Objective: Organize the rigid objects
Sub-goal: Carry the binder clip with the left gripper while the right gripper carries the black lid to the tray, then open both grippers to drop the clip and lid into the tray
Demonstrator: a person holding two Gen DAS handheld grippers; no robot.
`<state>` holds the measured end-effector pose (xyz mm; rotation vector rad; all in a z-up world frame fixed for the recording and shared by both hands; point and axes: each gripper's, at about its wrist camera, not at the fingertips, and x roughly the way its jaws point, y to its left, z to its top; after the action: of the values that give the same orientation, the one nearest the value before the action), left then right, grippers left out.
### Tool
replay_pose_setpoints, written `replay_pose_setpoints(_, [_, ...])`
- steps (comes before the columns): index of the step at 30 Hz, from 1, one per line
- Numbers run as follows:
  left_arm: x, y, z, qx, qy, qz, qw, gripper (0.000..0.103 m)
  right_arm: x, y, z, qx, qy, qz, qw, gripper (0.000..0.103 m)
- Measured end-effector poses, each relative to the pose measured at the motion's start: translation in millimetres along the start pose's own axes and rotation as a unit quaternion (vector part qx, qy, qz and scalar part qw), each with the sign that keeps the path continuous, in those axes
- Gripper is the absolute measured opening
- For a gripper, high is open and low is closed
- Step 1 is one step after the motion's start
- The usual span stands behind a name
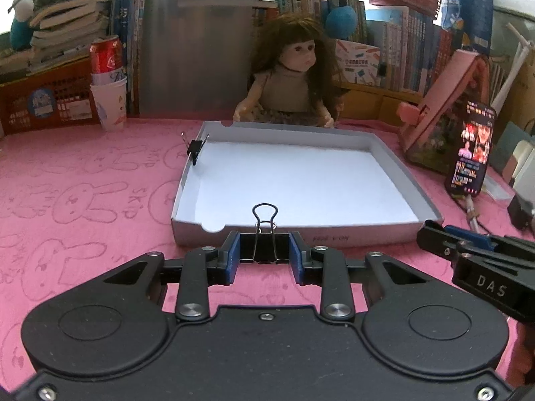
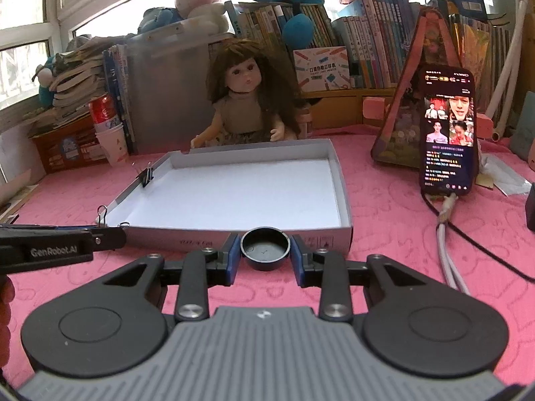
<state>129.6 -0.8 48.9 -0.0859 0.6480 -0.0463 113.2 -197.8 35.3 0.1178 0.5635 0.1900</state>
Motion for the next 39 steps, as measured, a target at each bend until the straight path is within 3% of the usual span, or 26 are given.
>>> replay_pose_setpoints(7, [27, 7, 30, -0.010, 0.023, -0.009, 0.9996, 0.029, 26, -10, 23, 0.004, 0.018, -0.009, 1.000, 0.037])
replay_pose_setpoints(16, [88, 12, 47, -0.024, 0.079, 0.008, 0.9965, 0.029, 75, -17, 44, 0.018, 0.070, -0.016, 0.997, 0.037])
replay_pose_setpoints(26, [118, 7, 48, -0.018, 0.090, 0.018, 0.9956, 0.029, 108, -22, 42, 0.024, 0.104, -0.027, 0.994, 0.037])
replay_pose_setpoints(39, [123, -2, 43, 0.013, 0.077, 0.029, 0.9965, 0.029, 117, -24, 39, 0.007, 0.115, -0.032, 0.993, 0.037])
